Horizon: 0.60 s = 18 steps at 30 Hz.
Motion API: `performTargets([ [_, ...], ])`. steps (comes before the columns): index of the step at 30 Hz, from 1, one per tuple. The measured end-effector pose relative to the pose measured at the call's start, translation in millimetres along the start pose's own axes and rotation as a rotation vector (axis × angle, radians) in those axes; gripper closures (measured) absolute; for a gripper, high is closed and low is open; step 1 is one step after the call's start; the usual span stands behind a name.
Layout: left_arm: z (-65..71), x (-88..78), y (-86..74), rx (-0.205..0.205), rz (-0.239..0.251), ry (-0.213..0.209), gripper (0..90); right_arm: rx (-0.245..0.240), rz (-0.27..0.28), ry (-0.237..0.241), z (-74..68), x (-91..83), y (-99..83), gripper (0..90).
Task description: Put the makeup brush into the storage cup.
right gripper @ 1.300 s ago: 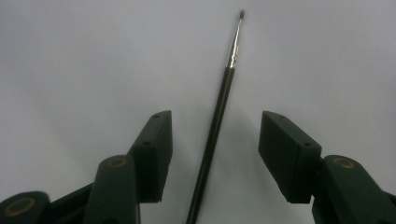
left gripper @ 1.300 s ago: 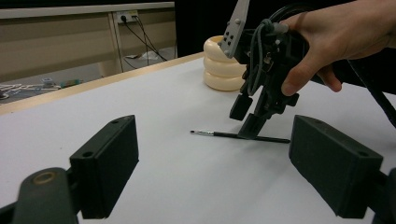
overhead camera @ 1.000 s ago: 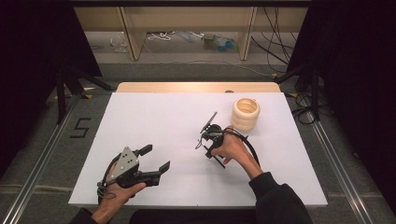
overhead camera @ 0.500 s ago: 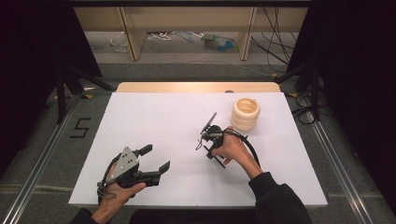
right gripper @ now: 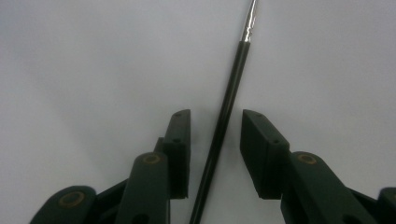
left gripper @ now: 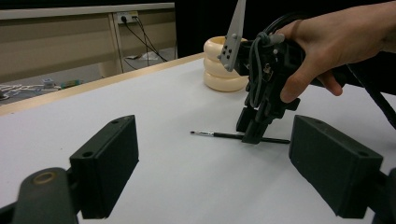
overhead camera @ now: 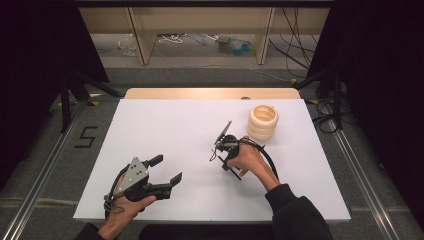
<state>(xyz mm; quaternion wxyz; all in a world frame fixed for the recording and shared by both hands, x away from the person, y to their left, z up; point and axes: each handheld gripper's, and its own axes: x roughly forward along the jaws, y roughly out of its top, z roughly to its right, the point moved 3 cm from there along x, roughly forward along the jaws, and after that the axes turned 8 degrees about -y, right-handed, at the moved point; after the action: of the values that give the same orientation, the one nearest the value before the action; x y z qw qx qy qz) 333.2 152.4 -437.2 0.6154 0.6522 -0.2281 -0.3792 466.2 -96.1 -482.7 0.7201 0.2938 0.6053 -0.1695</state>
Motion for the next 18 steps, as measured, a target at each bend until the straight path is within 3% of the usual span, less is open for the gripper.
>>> performTargets([
  [4, 0.2, 0.2, 0.0, -0.003, 0.001, 0.0, 15.8, 0.012, -0.028, -0.007, -2.0, 1.1, 0.2, 65.9],
  [18, -0.3, 1.3, 0.3, 0.004, 0.01, -0.006, 15.8, 0.007, -0.032, -0.024, -0.4, 1.9, 1.4, 71.7],
])
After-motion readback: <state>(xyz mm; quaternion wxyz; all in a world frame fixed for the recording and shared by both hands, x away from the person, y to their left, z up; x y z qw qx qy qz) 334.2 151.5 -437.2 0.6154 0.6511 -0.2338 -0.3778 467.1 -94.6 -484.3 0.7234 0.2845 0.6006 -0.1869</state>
